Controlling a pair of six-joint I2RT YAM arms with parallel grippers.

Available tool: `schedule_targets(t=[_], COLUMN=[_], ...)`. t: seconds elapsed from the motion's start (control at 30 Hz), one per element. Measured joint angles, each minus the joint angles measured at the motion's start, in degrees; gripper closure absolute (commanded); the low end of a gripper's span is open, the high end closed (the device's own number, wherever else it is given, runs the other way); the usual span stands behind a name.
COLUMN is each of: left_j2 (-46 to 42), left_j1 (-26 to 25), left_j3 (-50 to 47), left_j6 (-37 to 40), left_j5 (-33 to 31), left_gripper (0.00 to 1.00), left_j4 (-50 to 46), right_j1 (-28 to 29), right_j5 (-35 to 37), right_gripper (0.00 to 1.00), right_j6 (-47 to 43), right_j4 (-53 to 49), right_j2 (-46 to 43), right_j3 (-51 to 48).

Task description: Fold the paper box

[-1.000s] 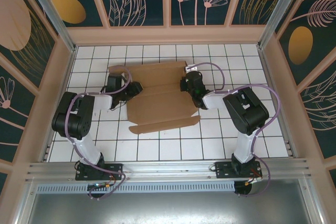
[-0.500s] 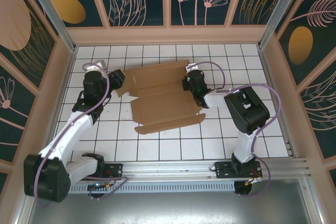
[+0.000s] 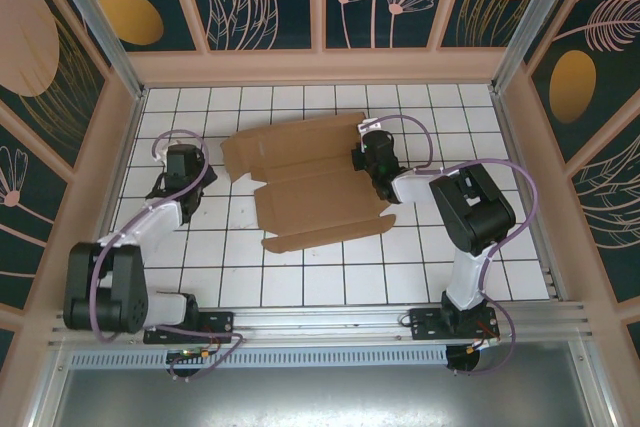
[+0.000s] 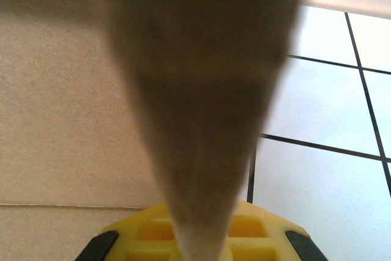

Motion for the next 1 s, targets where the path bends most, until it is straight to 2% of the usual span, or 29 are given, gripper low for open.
schedule_targets(t=[0.13,0.33,0.47,0.67,0.77,1.0], left_j2=[1.2,-4.3,-2.8,0.9,2.3,2.4], left_j1=[0.7,0.5,-2.6,-5.3,-6.0,-7.3], left_j3=[0.2,5.8,14.3,18.8,19.2,21.2], left_j6=[0.1,2.0,6.2,10.6,11.9,10.8], left_j5=[0.2,4.1,6.2,8.5,9.0,14.8], left_gripper=[0.69,0.63,0.58,0.55,0.6,0.88], left_j4=[1.0,3.6,2.6,-1.8,-4.9,-7.7], right_j1=[-0.1,-0.1,-0.1,-0.1,-0.1,-0.1], right_j5=[-0.2,-0.4,-0.5,-0.9,-1.0,-1.0], right_gripper=[0.94,0.94,0.94,0.94,0.94,0.94], right_j6=[0.0,0.0,0.0,0.0,0.0,0.0], right_j4=[0.0,0.0,0.0,0.0,0.0,0.0], right_j2=[0.0,0.2,0.8,1.1,1.1,1.2], right_j3=[0.0,0.3,0.9,1.4,1.4,1.4])
